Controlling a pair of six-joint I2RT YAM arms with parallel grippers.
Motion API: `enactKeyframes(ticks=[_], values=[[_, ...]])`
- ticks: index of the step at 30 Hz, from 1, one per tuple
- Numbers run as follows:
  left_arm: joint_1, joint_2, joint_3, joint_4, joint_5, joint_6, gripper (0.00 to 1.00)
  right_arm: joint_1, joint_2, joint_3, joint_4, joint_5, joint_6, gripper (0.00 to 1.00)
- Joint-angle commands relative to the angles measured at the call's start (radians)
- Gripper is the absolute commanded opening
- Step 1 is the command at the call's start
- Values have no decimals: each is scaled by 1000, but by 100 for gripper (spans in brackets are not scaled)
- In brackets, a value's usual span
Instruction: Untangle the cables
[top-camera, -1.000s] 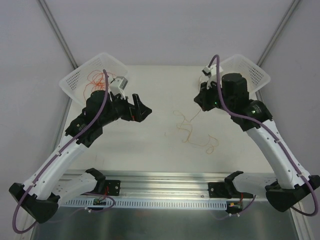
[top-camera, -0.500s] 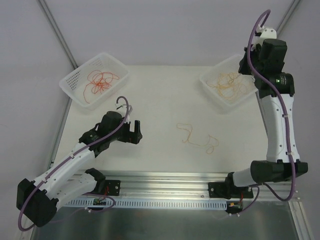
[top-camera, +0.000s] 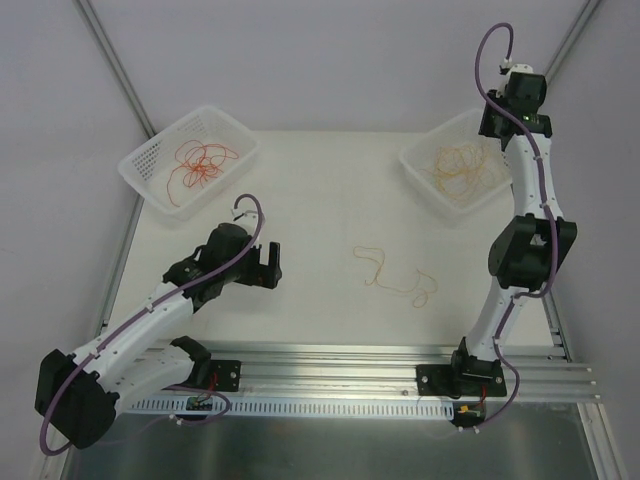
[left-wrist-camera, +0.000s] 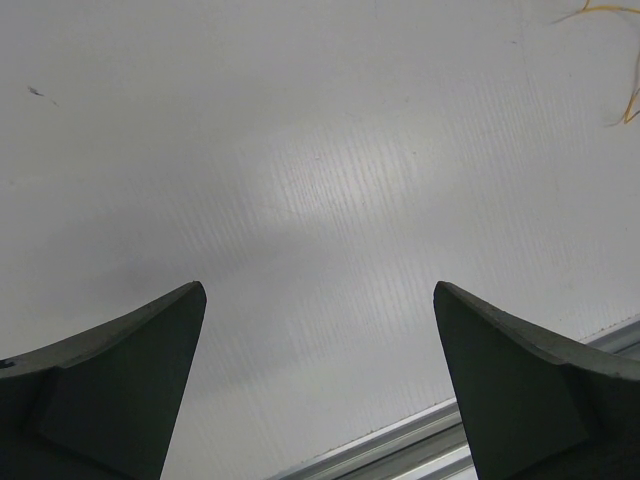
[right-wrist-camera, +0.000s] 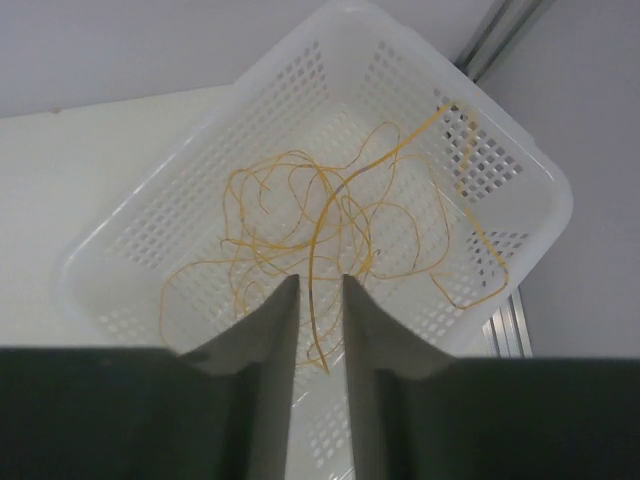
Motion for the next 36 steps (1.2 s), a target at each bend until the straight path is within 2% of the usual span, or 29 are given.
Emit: enactKeyframes(ticks=[1,2,3,6,9,15,16,27,32,36], values=[[11,9,27,-9,-8,-20,99,-22,88,85,31,-37,12,32],[11,12,30,-9,-3,-26,99,-25,108,109,14,-59,23,40],[13,17,33,-15,-2,-26,99,-28,143,154,-5,-64,29,52],[11,26,36,-20,-3,-22,99,-28,122,148,-26,-64,66,68],[11,43,36,-22,-10,-6,99,-28,70,101,-11,-118,118,78],[11,83,53,-25,-13,50,99,18,-101,-85,-111,-149,190,84],[11,83,53,-26,-14,63,99,29,-155,-172,-117,-143,202,84],[16,40,41,-45,-94,141,99,245,-507,-729,-236,46,467,100],[16,69,47,-40,-123,135,99,352,-639,-933,-237,94,631,100],[19,68,53,-40,-126,135,99,423,-714,-1094,-140,74,730,99]])
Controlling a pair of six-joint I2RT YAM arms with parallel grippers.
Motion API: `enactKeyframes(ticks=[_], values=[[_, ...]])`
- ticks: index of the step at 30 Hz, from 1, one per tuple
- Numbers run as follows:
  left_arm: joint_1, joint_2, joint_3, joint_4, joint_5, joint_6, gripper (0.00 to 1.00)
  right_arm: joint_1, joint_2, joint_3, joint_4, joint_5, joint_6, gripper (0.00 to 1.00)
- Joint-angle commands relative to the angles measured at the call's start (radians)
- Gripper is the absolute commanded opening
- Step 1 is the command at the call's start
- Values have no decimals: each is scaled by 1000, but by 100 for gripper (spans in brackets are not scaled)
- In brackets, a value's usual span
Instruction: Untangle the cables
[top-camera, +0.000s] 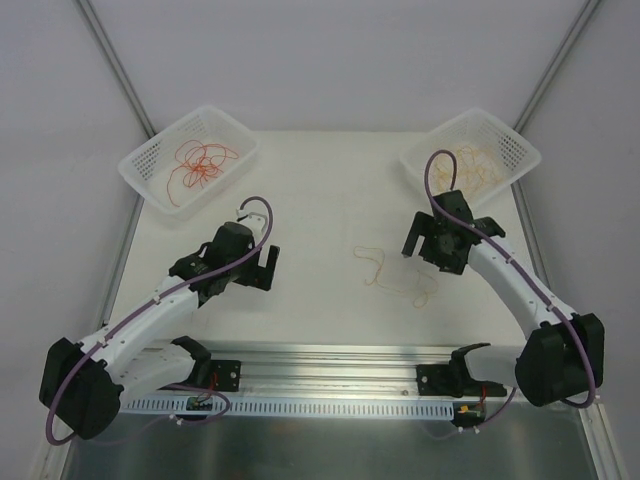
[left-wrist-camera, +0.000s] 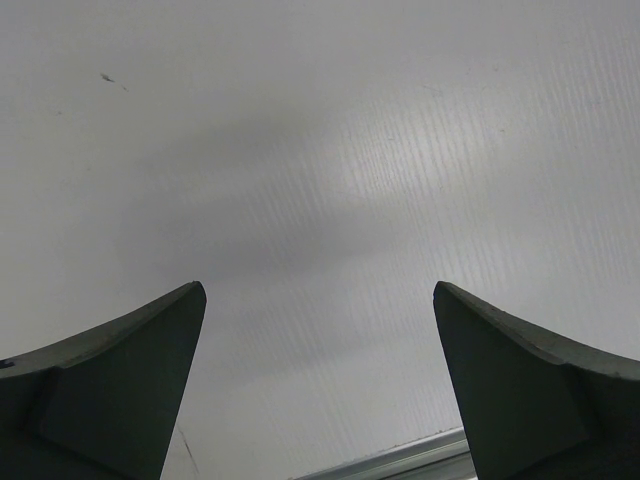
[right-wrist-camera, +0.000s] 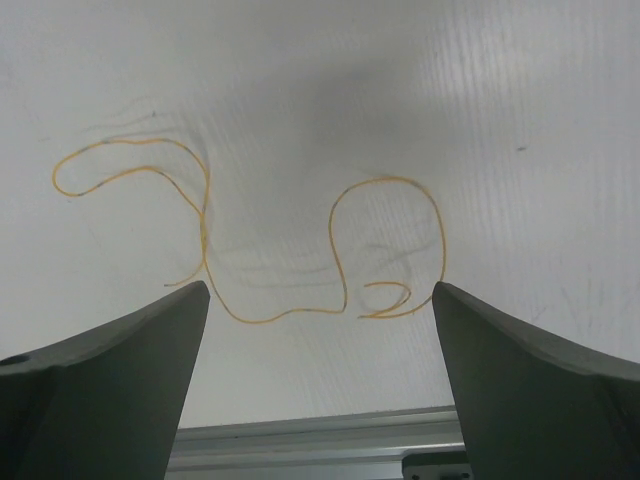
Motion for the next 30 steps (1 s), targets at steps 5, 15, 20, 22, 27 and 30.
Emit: enactKeyframes(ticks=[5,15,20,22,27,30], values=[[11,5,35,6,-40,25,99,113,4,-129,134,21,187,100],[11,-21,24,4,-47,24,99,288,214,17,121,133,173,100],[11,-31,21,4,-40,21,99,330,324,60,131,147,159,100],[13,-34,18,4,-37,21,99,342,375,83,130,158,156,100],[13,-32,20,4,-24,21,99,371,467,115,141,165,159,99],[11,-34,21,4,-26,19,99,378,501,111,151,172,168,100]])
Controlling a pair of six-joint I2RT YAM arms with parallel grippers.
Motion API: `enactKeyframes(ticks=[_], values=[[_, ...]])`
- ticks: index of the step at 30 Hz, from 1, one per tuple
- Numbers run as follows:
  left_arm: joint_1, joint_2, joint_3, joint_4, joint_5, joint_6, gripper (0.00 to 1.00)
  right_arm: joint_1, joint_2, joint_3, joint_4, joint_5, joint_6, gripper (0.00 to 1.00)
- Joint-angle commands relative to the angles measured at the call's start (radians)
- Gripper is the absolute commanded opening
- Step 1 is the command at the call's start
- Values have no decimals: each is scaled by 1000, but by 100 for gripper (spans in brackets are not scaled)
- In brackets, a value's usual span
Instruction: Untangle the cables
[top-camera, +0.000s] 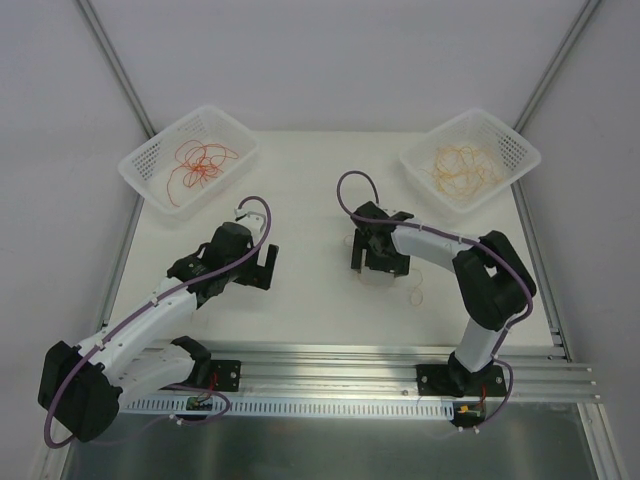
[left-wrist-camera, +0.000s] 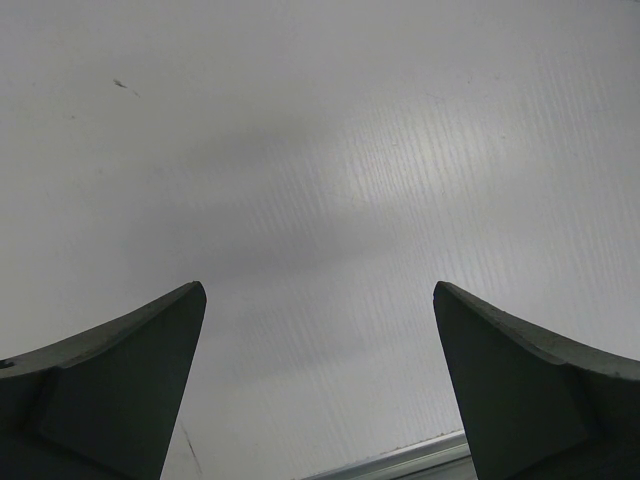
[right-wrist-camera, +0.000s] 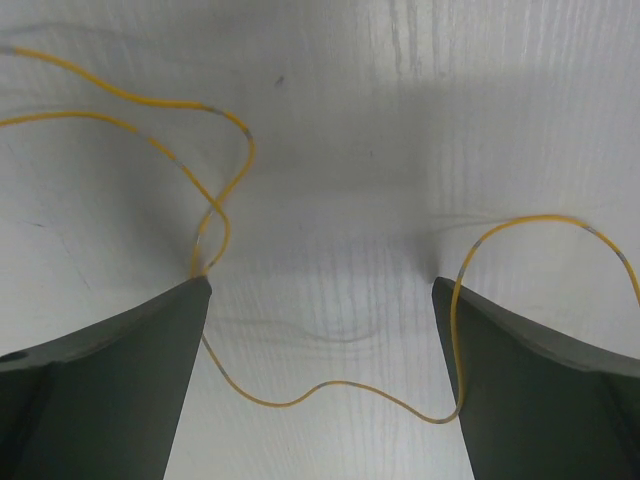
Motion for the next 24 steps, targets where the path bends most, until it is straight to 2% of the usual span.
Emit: enactKeyframes(ticks=[1,6,7,11,12,15,16,18,24], values=[[11,-18,19,4,-10,19,99,9,25,26,9,38,13,99],[11,-15,19,4,-9,20,99,15,39,-1,26,45,0,93],[13,-14,21,6,-9,20,99,14,40,-6,31,47,-4,88],[11,-12,21,4,-9,19,99,14,37,-37,49,53,-12,56],[11,-11,21,6,-10,20,99,12,33,-49,48,54,-12,41],[11,-12,19,4,-12,19,99,14,17,-67,48,62,-24,23],[11,-11,21,4,-12,19,99,14,-1,-73,46,62,-30,11],[11,-8,21,4,-10,20,99,14,-20,-73,34,68,-47,1],[11,2,24,4,-10,22,99,14,-147,9,-62,117,-130,1]])
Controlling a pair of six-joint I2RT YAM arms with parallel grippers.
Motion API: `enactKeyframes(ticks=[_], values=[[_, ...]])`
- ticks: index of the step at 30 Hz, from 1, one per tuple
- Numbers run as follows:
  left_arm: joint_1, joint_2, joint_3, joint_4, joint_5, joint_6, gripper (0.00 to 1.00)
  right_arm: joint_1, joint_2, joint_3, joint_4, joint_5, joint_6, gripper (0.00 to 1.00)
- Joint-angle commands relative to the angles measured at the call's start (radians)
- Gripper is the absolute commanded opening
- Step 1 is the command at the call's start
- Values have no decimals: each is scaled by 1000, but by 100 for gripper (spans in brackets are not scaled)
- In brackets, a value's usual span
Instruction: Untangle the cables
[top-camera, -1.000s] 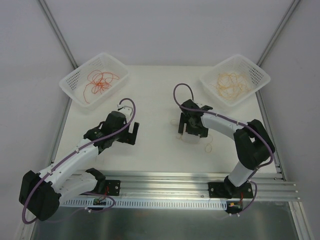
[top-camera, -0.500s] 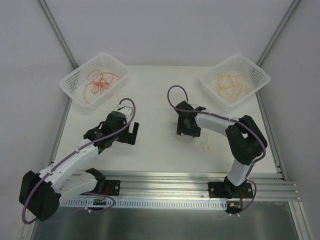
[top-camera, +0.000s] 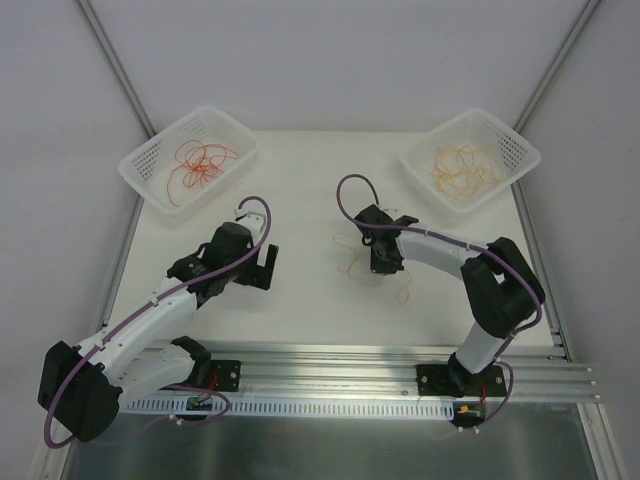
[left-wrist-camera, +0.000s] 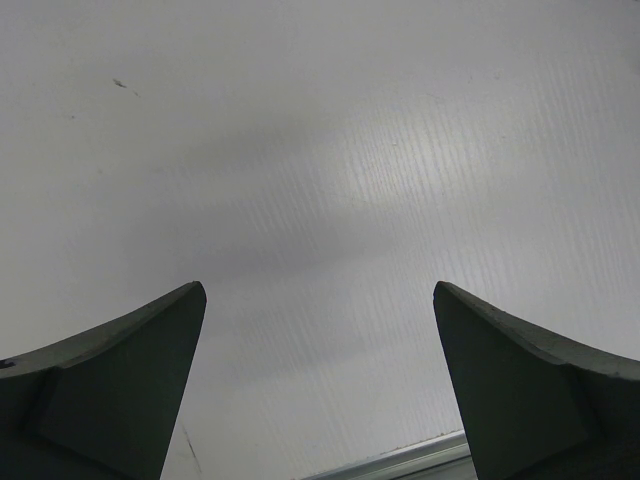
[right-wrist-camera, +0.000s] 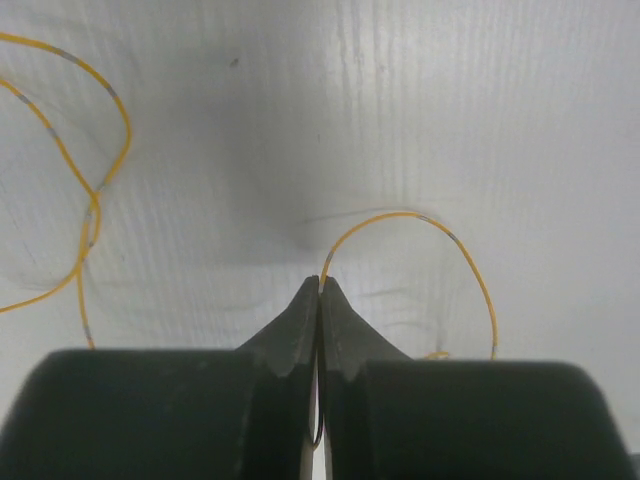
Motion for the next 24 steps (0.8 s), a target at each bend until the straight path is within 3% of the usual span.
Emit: enactKeyframes(ticks=[1,9,17,24], values=[[13,3,24,4,-10,22,99,-2,-121,74,-129,74,-79,1],[11,10,29,6,-12,25,99,-57,-277,378,-264,125,-266,1],[13,5,27,6,-22,25,99,-268,-336,677,-249,16,-458,1],[11,10,27,4,-35,28,99,-457,-255,913,-164,30,-590,1]])
